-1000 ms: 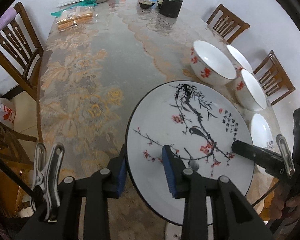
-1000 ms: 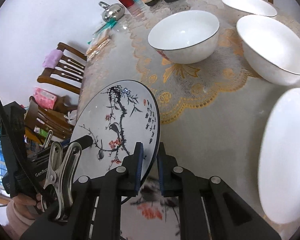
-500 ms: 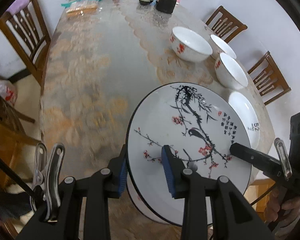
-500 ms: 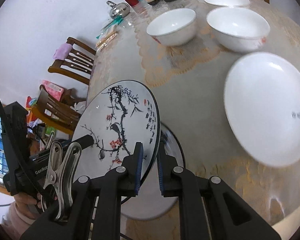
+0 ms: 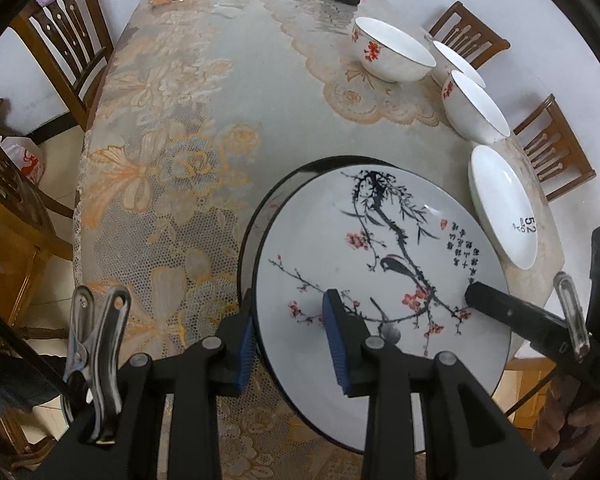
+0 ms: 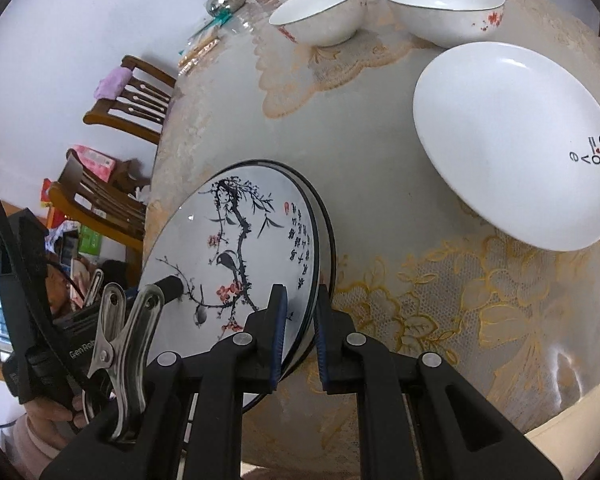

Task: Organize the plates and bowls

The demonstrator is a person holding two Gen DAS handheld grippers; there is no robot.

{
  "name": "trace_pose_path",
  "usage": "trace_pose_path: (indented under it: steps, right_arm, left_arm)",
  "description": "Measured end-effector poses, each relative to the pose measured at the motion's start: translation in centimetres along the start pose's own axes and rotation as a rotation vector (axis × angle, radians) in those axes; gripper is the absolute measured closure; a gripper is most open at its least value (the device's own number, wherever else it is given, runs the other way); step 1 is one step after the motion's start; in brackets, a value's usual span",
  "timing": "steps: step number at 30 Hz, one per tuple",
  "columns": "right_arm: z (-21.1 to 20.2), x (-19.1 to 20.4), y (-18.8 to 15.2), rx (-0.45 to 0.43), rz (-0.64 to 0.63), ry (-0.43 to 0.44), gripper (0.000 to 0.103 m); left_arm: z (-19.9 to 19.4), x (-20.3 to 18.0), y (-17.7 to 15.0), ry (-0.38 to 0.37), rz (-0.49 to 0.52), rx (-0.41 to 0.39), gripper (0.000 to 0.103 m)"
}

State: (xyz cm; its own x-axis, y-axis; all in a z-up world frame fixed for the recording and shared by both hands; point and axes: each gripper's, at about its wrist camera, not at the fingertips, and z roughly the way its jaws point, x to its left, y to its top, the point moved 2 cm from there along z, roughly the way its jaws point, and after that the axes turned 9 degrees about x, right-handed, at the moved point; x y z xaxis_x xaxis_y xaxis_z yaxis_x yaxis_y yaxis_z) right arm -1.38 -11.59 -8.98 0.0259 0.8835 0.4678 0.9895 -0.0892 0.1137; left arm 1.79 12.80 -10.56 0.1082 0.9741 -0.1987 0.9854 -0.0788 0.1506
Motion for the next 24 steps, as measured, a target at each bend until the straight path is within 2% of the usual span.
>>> trace_pose_path:
  steps: [6, 9, 14, 24]
  right_arm:
    - [-0.3, 0.3, 0.3, -0.015, -0.033, -0.044, 0.088]
    - [-0.2, 0.0, 0.1, -0.011, -0.028, -0.086, 0.088]
    - [0.1, -0.7, -0.2, -0.005, -0.002, -0.068, 0.089]
    - [0.5, -0.3, -0.3, -0.024, -0.028, -0.091, 0.089]
  left_arm:
    - [0.9, 0.4, 0.5, -0.039, -0.040, 0.016, 0.070]
    - [1.4, 0.1, 0.5, -0.029, -0.029, 0.027, 0.075]
    - [1.6, -0.5, 0.5, 0.021, 0.016, 0.012, 0.075]
    - [0.9, 0.5, 0.5, -0.031, -0.054, 0.022, 0.075]
